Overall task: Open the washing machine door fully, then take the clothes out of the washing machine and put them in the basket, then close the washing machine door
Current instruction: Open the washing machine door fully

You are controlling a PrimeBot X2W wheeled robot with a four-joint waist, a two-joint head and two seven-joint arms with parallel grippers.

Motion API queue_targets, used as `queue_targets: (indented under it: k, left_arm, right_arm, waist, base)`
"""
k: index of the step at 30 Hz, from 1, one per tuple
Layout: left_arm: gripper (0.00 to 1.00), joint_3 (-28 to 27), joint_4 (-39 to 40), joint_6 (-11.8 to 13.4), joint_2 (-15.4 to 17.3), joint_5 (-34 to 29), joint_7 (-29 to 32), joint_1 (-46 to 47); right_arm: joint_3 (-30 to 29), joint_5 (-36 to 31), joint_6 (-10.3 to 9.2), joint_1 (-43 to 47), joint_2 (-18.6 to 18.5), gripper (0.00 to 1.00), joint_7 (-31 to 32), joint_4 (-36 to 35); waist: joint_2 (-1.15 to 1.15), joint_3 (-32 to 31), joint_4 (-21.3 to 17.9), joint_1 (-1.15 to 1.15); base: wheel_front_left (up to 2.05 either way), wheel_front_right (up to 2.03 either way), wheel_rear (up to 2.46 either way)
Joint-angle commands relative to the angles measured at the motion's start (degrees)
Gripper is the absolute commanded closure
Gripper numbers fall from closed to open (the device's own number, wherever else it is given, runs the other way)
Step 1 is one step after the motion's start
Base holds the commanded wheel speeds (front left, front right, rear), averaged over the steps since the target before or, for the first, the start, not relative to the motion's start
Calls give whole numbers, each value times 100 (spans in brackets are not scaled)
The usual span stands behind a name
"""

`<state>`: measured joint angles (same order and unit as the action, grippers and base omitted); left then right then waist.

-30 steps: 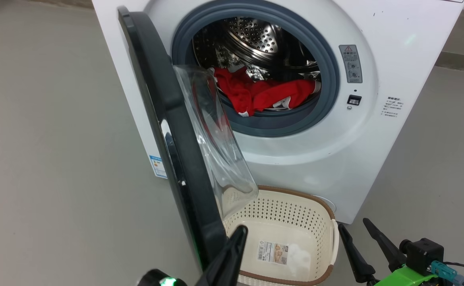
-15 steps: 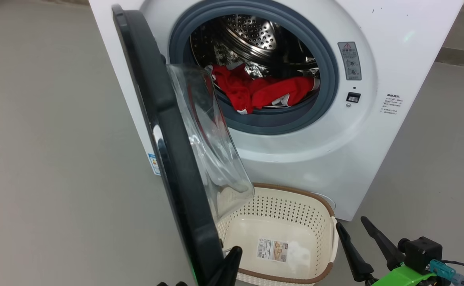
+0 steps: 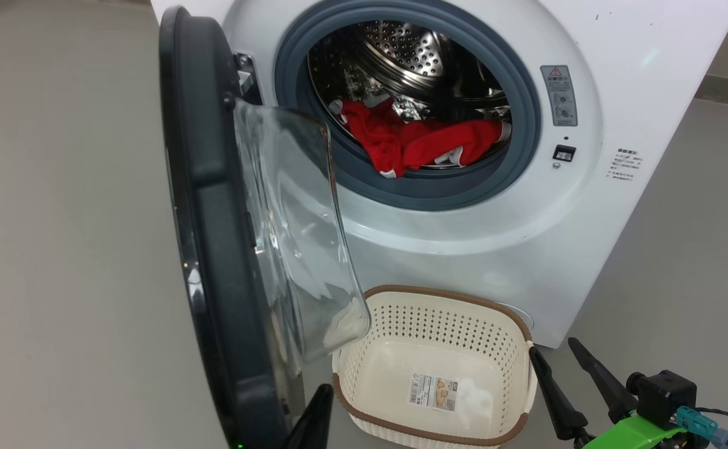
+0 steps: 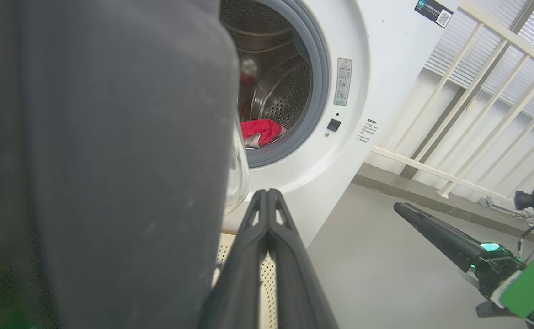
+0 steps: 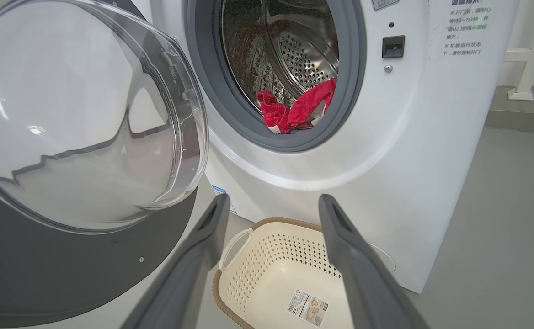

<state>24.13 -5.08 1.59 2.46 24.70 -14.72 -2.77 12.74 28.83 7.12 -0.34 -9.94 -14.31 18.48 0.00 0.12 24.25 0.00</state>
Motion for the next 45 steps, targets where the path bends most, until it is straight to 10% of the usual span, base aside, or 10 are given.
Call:
queue_targets:
  k: [1,45]
  left_arm:
    - [100,-378,165,133,42,-52,-28,73]
    - [100,-2994,470,527,42,-682,-28,-51]
  right_arm:
    - [88,47,36,-217,-30,0,-69,-148]
    - [142,57,36,-325,-75,0,-69,-158]
  waist:
    - [0,1,26,0]
    - [0,169,322,0]
  base:
    - [0,0,0]
    - [0,0,0]
